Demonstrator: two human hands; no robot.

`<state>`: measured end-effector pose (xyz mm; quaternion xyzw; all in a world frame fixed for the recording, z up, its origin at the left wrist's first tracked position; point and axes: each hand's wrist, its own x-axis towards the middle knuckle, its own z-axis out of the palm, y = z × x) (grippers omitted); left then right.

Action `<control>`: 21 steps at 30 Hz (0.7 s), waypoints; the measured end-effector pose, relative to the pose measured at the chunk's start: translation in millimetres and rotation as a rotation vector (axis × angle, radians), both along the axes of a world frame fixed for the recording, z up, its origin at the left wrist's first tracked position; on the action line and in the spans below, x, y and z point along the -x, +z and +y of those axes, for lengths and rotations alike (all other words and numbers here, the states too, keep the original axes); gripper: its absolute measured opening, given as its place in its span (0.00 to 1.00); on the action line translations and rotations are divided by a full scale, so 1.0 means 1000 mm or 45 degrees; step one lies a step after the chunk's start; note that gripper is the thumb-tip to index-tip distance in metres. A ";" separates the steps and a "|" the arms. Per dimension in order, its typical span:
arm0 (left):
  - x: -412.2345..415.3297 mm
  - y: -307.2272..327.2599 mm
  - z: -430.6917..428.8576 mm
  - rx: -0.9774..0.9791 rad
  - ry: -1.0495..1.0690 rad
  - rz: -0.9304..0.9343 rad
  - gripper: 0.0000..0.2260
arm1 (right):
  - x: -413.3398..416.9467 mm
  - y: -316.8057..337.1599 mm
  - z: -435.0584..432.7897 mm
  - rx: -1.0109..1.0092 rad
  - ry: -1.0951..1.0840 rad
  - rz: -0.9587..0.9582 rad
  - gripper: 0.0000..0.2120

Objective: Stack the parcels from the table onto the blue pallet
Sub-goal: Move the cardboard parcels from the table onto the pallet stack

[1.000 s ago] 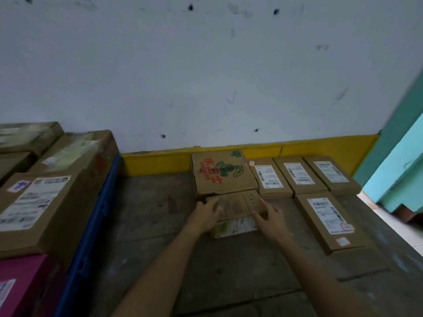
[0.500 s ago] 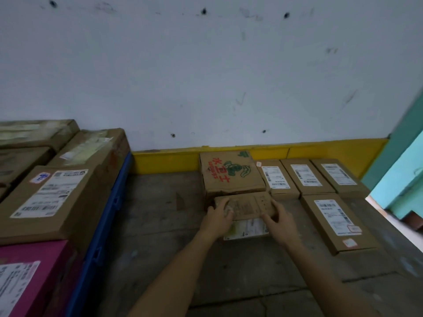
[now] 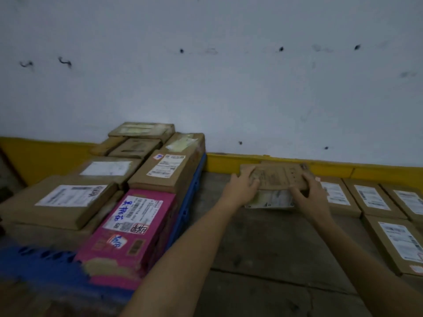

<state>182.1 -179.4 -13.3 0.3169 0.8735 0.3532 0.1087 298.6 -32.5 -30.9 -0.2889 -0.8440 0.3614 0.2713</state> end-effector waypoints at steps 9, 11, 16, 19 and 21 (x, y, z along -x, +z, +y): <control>0.061 0.059 -0.089 -0.119 0.268 0.206 0.21 | 0.077 0.057 -0.086 0.066 0.199 0.134 0.29; 0.080 0.072 -0.116 -0.140 0.338 0.274 0.21 | 0.099 0.067 -0.111 0.077 0.241 0.158 0.29; 0.136 0.094 -0.193 -0.157 0.406 0.327 0.19 | 0.160 0.081 -0.183 0.165 0.355 0.201 0.30; 0.176 0.097 -0.239 -0.123 0.439 0.385 0.19 | 0.197 0.085 -0.226 0.171 0.382 0.202 0.30; 0.202 0.097 -0.269 -0.095 0.481 0.396 0.18 | 0.222 0.085 -0.254 0.145 0.395 0.180 0.29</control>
